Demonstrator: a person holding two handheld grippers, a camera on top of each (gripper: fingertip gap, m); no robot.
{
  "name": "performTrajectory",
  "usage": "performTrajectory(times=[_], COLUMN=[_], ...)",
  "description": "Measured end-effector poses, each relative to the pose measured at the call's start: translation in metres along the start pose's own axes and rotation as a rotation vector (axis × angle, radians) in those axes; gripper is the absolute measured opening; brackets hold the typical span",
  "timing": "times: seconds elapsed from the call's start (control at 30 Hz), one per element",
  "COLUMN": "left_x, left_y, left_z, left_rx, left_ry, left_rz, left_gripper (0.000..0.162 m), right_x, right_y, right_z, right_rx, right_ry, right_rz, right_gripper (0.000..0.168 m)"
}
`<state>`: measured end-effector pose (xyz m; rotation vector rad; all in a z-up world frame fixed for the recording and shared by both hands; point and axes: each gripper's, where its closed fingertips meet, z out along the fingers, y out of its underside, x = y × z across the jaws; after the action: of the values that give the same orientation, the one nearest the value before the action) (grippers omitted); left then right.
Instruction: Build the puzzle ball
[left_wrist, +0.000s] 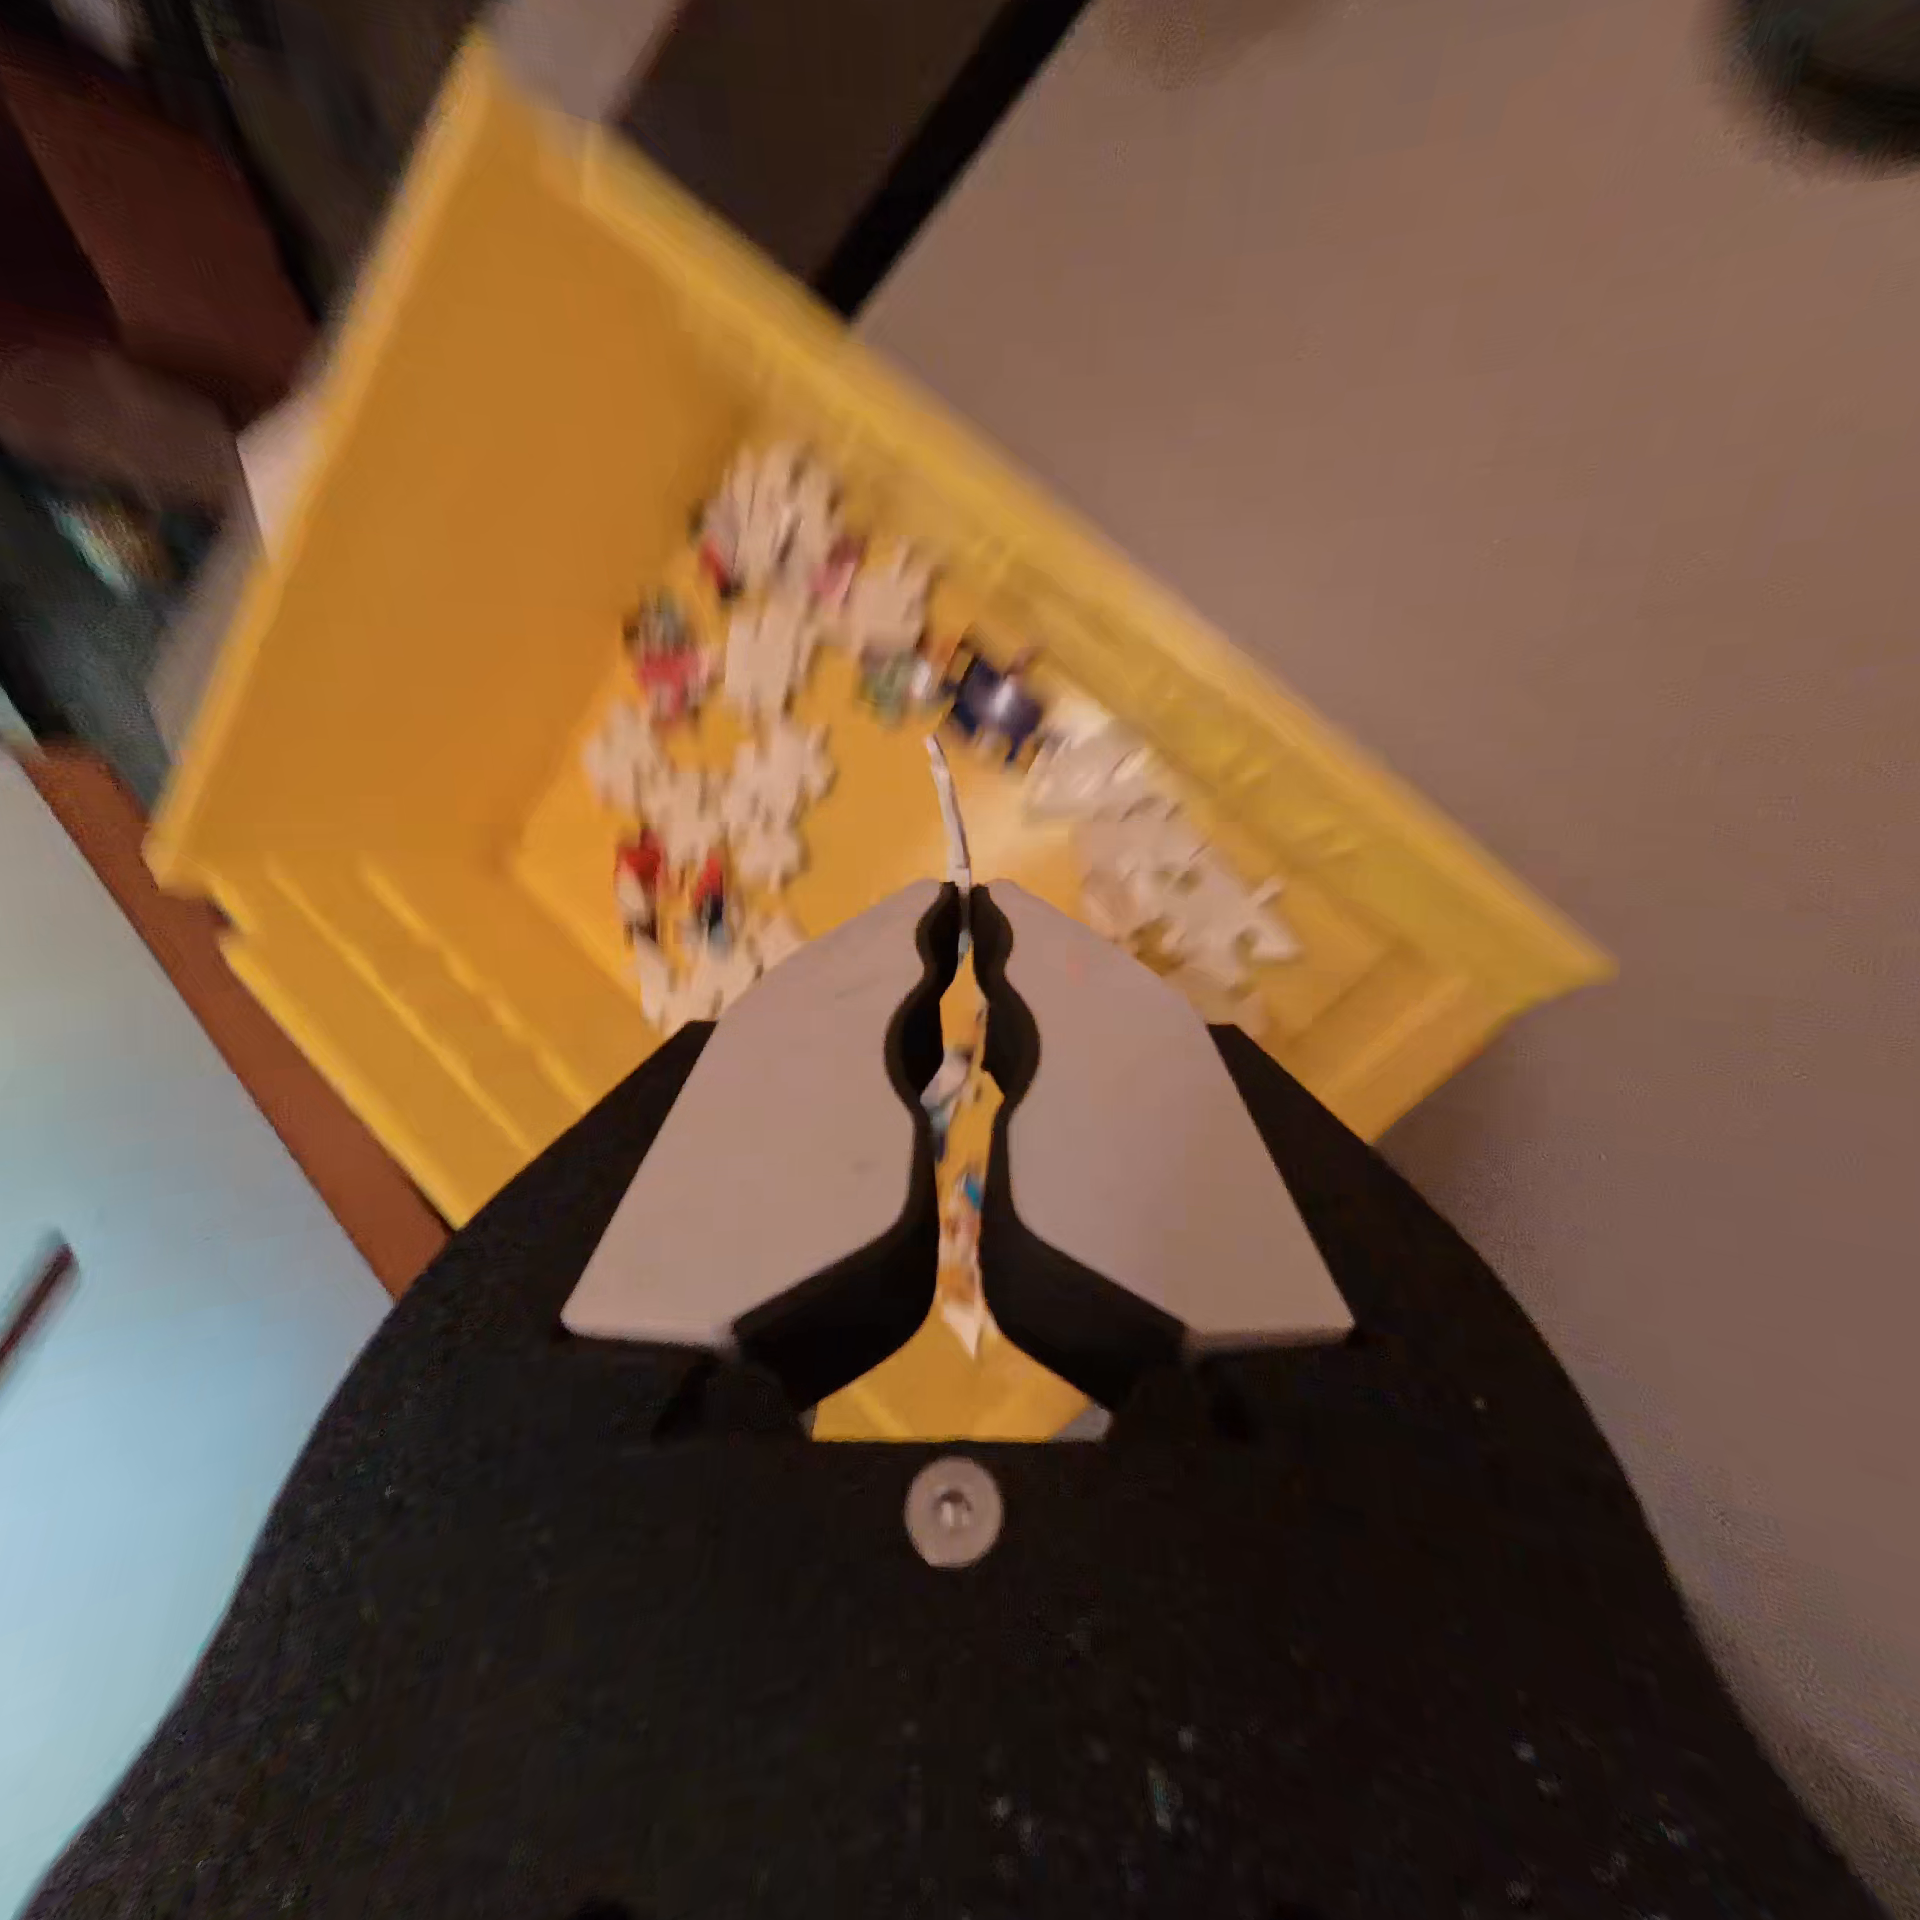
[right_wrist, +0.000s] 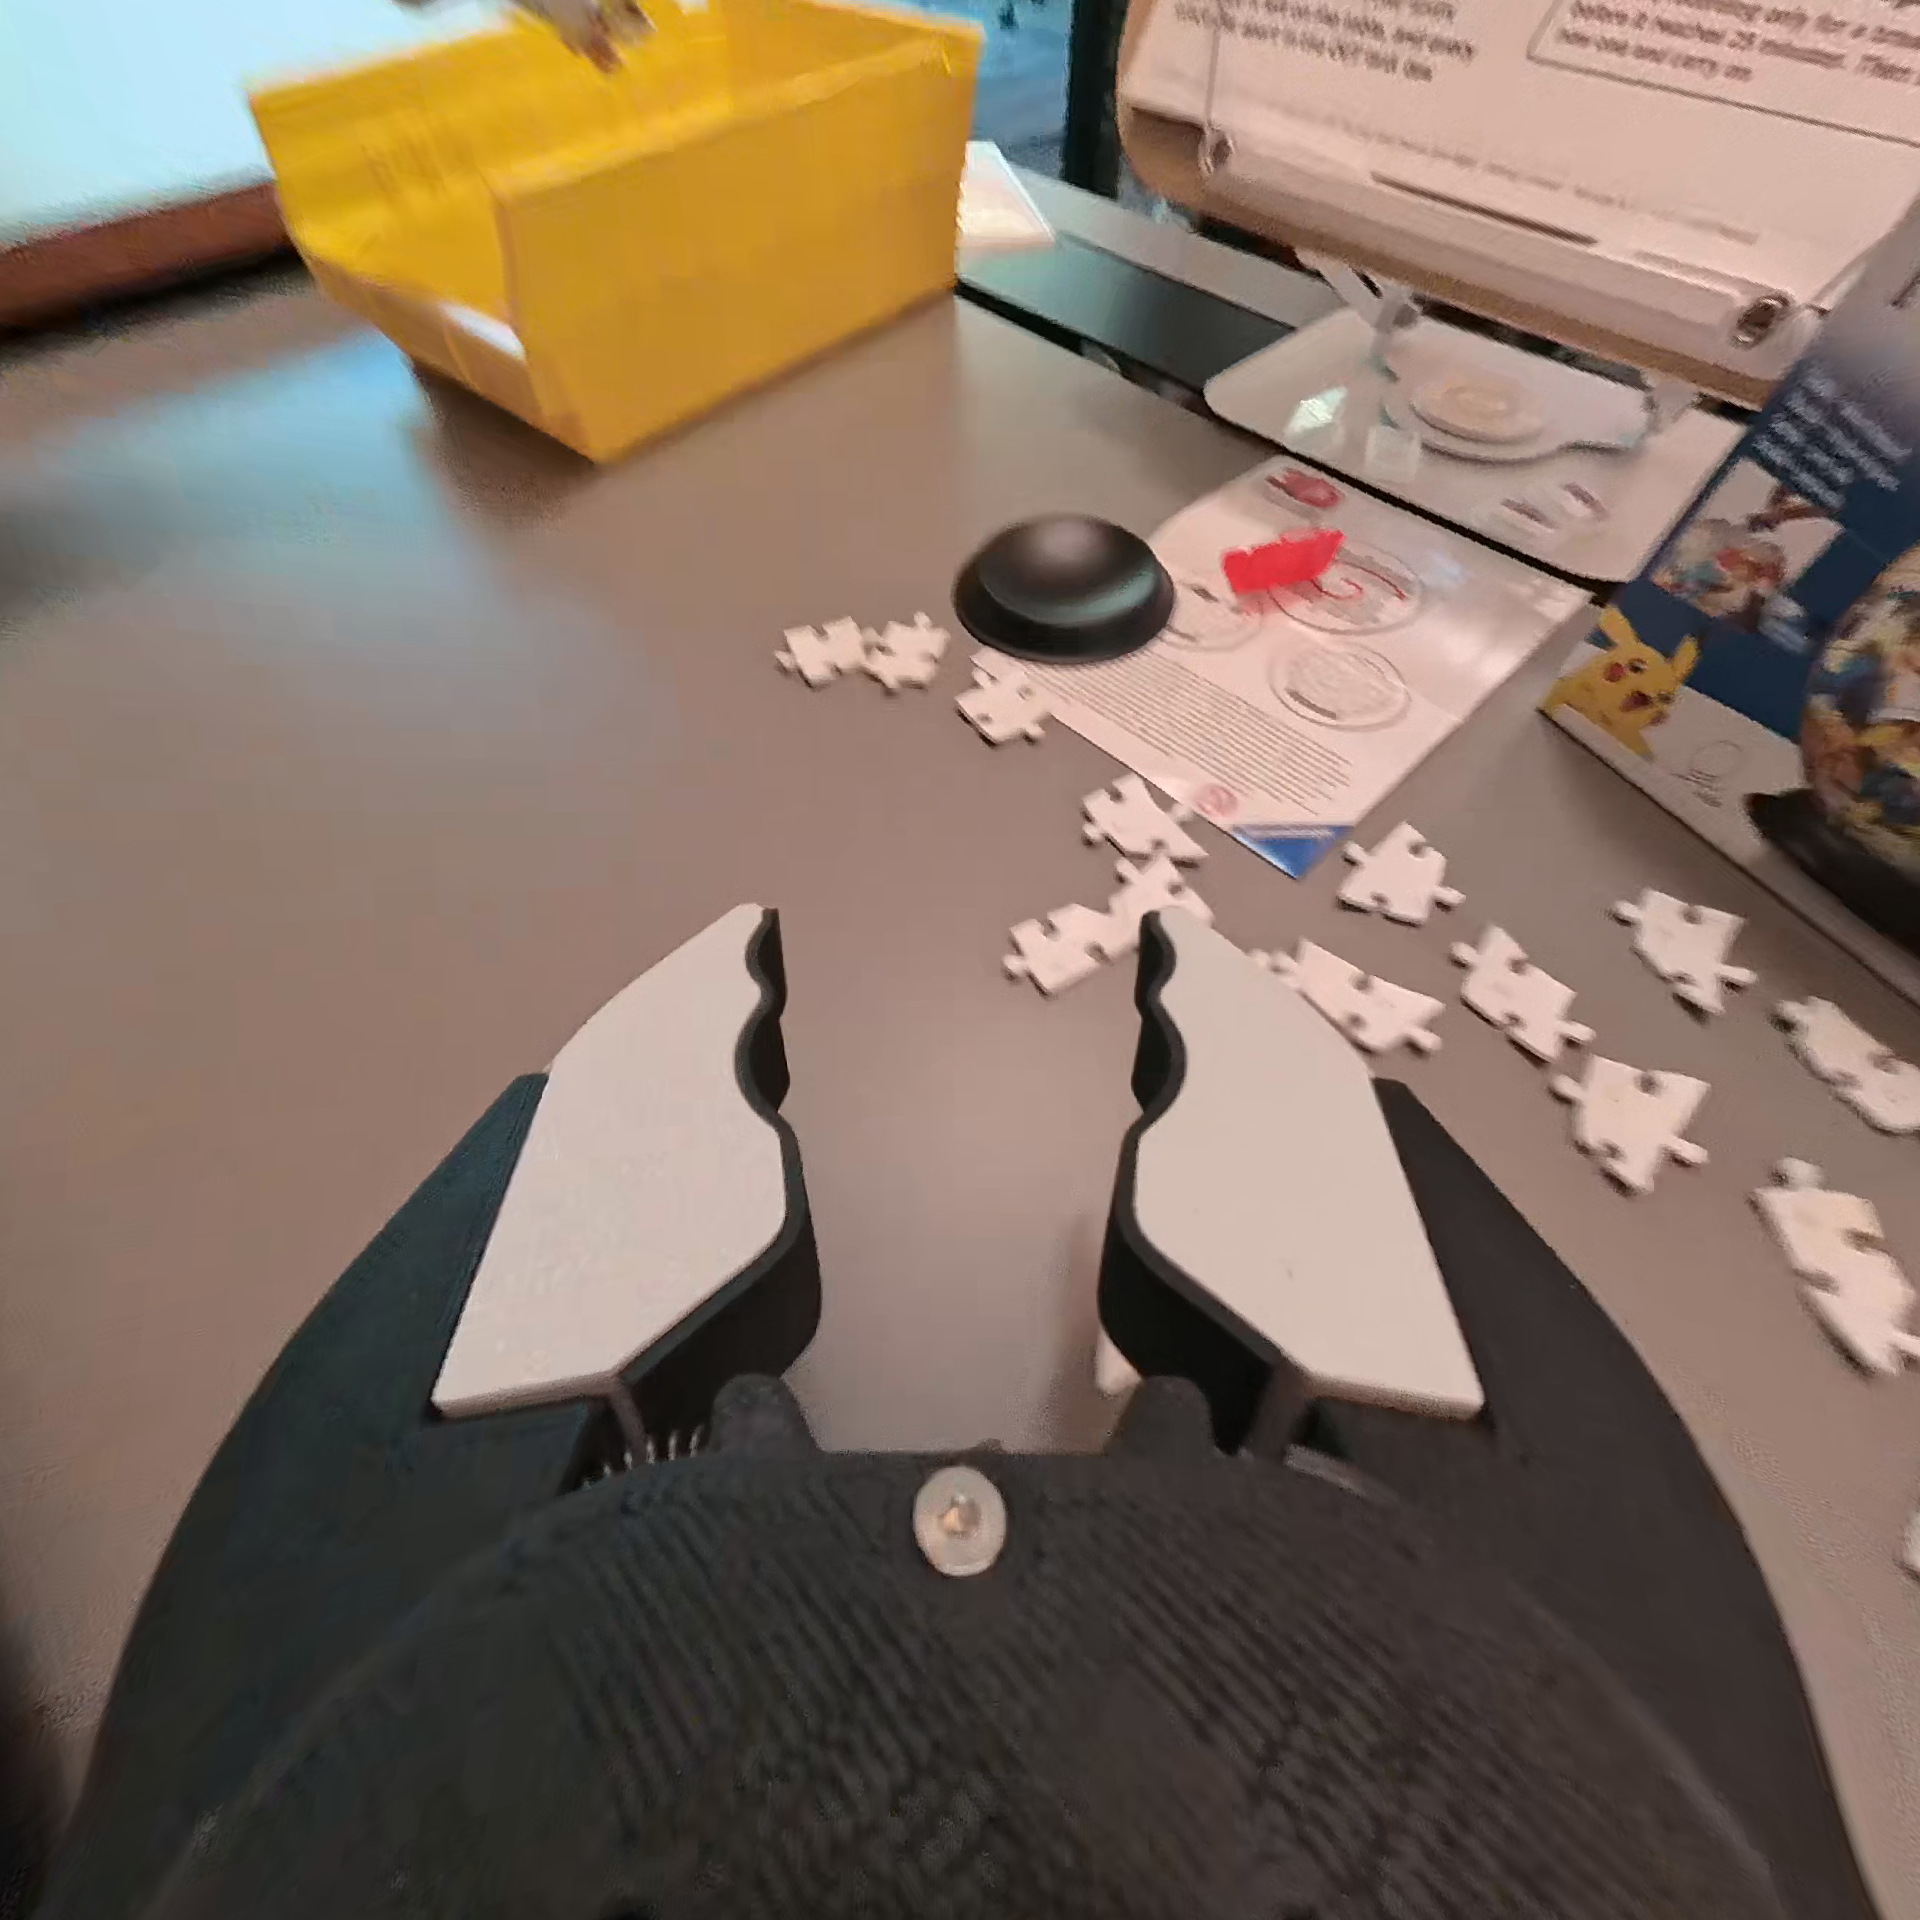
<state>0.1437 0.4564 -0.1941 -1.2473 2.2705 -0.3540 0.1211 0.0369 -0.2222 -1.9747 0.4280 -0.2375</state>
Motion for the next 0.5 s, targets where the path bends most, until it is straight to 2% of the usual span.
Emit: performTrajectory(times=[0.1,0.2,0.3,0.37,0.43,0.5], left_x=[0.07,0.151,0.221,0.258,0.285,0.301], left_y=[-0.074,-0.12,-0.149,-0.16,-0.168,-0.171], left_z=[-0.036,-0.06,-0.073,-0.078,-0.082,-0.081], left_rx=[0.357,0.615,0.829,0.937,1.018,1.034], left_ry=[0.042,0.035,-0.055,-0.117,-0.215,-0.35], left_rz=[0.317,0.632,0.888,0.989,1.092,1.224], left_gripper=[0.002,0.002,0.002,0.001,0.001,0.001], right_x=[-0.026,-0.046,-0.053,-0.054,-0.057,-0.058], right_y=[-0.026,-0.04,-0.048,-0.052,-0.055,-0.057], right_z=[0.003,0.0,-0.005,-0.007,-0.01,-0.011], right_rx=[0.121,0.176,0.22,0.251,0.268,0.269], right_ry=[-0.19,-0.389,-0.496,-0.524,-0.546,-0.56], right_rz=[0.193,0.413,0.576,0.639,0.681,0.702], right_gripper=[0.061,0.058,0.057,0.057,0.055,0.052])
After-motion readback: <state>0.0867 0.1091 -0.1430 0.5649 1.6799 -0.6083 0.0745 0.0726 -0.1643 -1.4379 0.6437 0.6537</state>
